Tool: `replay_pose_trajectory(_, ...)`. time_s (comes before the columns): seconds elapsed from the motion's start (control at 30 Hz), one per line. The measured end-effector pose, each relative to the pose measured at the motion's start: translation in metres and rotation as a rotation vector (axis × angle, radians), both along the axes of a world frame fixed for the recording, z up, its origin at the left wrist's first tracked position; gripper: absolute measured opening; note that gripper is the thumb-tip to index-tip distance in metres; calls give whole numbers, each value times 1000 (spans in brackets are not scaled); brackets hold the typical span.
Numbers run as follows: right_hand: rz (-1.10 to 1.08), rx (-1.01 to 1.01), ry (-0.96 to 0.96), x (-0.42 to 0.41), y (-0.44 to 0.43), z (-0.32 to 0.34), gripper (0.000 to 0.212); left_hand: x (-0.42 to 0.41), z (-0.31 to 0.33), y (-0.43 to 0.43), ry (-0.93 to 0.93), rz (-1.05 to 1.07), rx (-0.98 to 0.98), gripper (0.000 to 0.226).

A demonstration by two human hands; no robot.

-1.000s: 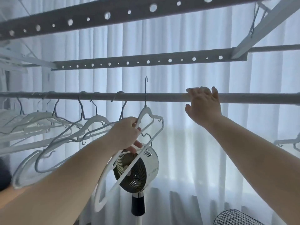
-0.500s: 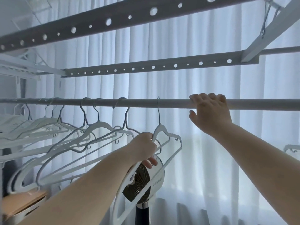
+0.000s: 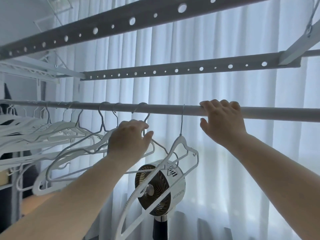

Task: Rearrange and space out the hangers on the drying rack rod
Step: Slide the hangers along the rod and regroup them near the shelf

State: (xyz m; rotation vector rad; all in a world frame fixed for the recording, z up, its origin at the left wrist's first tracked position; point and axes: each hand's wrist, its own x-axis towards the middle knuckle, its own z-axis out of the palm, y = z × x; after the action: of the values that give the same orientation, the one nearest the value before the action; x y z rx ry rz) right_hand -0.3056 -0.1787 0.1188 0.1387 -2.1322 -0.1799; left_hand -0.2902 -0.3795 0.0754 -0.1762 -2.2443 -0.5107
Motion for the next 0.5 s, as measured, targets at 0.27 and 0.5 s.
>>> replay_pose_trajectory(0.27, 53, 27, 260, -25, 8, -15, 45, -13, -14, -53, -349, 299, -100, 43)
replay_pose_trajectory(0.5, 61, 28, 300, -23, 12, -16, 44, -22, -26, -62, -515, 139, 9, 29)
